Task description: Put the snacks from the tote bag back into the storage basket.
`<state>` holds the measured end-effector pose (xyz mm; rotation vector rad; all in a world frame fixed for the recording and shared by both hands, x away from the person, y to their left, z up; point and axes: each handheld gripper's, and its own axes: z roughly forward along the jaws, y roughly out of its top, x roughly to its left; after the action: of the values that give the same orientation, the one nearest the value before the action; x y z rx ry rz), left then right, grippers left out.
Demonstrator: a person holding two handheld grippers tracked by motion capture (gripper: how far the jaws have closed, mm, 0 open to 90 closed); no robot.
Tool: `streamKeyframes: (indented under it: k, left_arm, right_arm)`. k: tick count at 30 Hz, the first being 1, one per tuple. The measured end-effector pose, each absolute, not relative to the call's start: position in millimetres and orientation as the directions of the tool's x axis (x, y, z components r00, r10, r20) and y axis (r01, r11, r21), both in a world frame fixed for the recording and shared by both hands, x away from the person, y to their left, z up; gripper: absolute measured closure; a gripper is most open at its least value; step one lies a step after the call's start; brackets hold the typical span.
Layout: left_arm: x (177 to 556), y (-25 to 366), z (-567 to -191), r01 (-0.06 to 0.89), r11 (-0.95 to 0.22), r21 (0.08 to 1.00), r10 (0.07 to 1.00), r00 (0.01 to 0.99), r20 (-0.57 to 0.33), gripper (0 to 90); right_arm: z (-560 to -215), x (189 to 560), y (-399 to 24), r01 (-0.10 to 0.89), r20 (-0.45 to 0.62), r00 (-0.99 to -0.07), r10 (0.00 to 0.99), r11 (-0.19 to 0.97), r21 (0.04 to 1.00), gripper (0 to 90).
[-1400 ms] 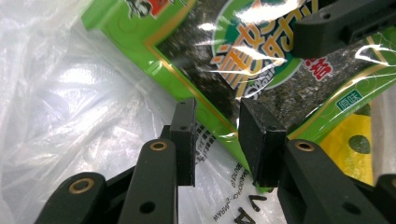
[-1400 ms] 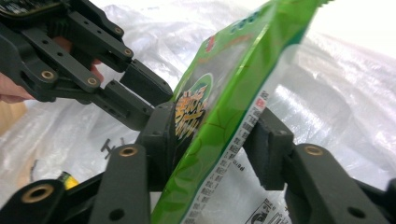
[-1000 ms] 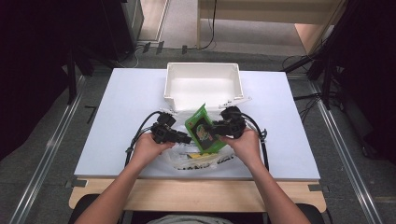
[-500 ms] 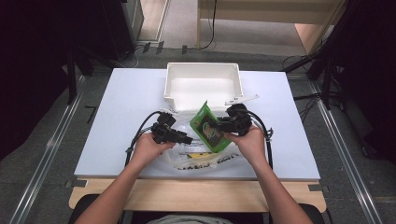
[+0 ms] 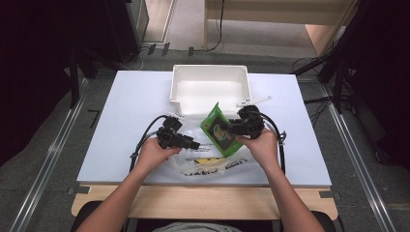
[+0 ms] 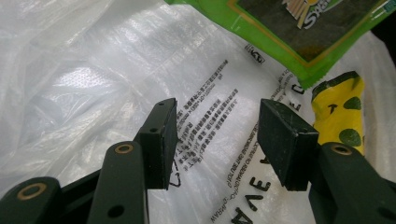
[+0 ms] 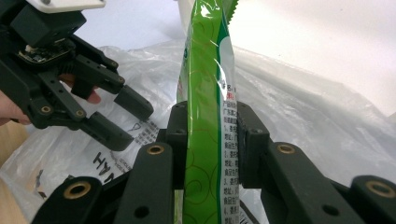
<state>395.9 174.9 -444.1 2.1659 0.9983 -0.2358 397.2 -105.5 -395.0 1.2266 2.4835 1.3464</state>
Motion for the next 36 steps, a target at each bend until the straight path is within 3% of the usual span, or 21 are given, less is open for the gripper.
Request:
streamKeyframes:
  k: [36]
  left_arm:
    - [397,174,-443,0.721,-0.434,0.541,0.58,0.682,-0.444,45.1]
  right_arm:
    - [-357,437,-100,0.62,0.274,-0.671,0.689,0.319,0.717,72.9]
